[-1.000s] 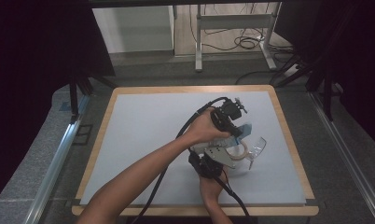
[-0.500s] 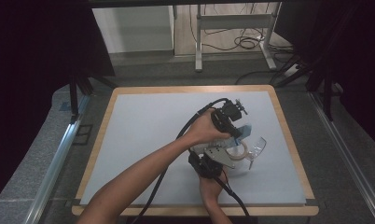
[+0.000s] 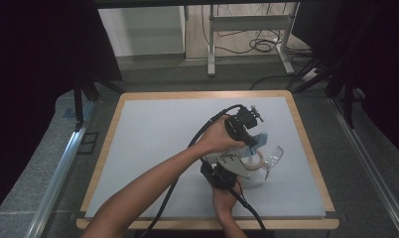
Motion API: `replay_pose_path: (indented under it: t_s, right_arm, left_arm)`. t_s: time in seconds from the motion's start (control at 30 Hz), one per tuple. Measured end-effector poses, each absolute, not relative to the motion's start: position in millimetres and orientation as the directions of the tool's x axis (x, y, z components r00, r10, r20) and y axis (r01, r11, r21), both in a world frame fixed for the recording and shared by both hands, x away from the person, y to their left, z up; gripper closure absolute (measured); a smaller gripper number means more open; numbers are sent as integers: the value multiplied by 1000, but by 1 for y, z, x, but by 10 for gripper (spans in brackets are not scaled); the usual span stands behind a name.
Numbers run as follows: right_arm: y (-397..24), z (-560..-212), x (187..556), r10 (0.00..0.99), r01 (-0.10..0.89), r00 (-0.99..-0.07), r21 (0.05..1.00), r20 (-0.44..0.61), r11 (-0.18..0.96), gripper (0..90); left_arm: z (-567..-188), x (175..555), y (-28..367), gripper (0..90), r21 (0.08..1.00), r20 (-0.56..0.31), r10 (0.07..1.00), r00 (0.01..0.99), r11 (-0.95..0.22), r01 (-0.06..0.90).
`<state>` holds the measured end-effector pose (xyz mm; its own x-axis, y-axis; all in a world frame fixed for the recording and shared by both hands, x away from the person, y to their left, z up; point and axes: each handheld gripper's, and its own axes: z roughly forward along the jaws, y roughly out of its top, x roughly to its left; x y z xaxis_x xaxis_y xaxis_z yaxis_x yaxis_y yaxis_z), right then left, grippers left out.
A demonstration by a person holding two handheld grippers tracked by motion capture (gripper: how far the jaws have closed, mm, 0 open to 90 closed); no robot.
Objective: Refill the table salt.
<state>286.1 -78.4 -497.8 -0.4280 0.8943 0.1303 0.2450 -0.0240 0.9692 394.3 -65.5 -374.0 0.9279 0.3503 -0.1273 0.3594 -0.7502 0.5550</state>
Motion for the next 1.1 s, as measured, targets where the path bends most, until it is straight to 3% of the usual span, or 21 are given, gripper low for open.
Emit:
replay_pose_path:
  t_s: [1.1]
  right_arm:
    - [-79,-496,286,893,241,-427,970,140,-37,529]
  left_arm:
    - [-373,394,-68,899,548,-120,348,930,-758,354]
